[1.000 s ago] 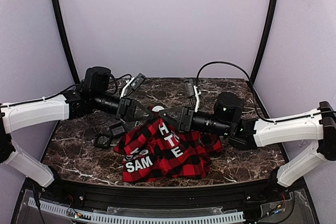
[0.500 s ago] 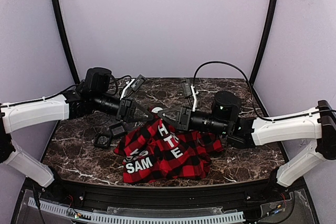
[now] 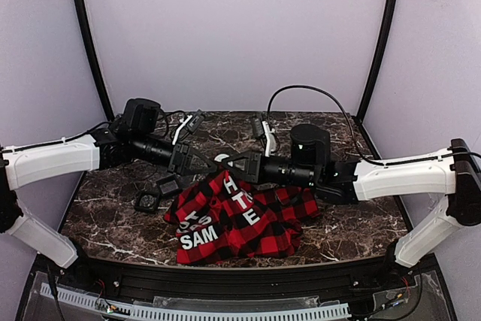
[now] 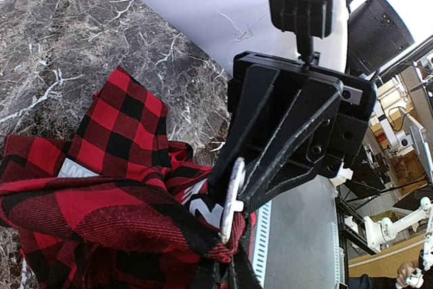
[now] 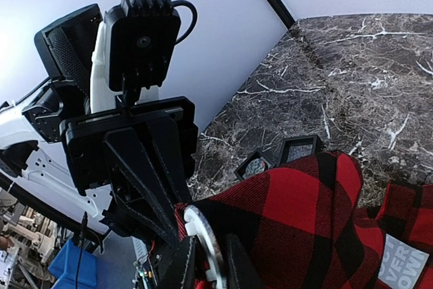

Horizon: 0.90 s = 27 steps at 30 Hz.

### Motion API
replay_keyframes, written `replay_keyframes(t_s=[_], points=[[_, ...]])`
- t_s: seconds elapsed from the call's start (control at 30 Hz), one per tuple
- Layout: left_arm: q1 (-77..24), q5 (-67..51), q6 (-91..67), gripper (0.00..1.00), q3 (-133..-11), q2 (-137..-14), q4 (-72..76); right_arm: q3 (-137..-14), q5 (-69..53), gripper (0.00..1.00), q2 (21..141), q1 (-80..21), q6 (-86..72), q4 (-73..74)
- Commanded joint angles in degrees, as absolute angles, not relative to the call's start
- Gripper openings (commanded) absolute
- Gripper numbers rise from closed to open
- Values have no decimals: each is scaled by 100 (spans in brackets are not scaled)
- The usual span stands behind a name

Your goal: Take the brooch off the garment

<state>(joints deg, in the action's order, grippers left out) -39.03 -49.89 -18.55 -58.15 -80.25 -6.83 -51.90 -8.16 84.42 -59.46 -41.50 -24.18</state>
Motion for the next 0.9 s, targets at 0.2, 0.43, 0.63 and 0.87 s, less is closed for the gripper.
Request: replay_keyframes(t_s=[0.2, 0.43, 0.63, 0.87], points=[[-4164, -4902, -1477, 1, -6256, -8119, -960, -4551, -719, 50, 7519, -5818, -3987, -2795], [-4163, -5080, -1503, 1, -6211, -8095, -843, -4247, -814, 55, 7473, -5585, -4334, -2929], [-4165, -5198, -1553, 1, -6197, -8129, -766, -4451, -1284, 45, 7743, -5581, -4288, -3021], [-4164, -5207, -1564, 1, -6201, -8147, -764, -4596, -1576, 28, 7983, -5581, -4317, -3218]])
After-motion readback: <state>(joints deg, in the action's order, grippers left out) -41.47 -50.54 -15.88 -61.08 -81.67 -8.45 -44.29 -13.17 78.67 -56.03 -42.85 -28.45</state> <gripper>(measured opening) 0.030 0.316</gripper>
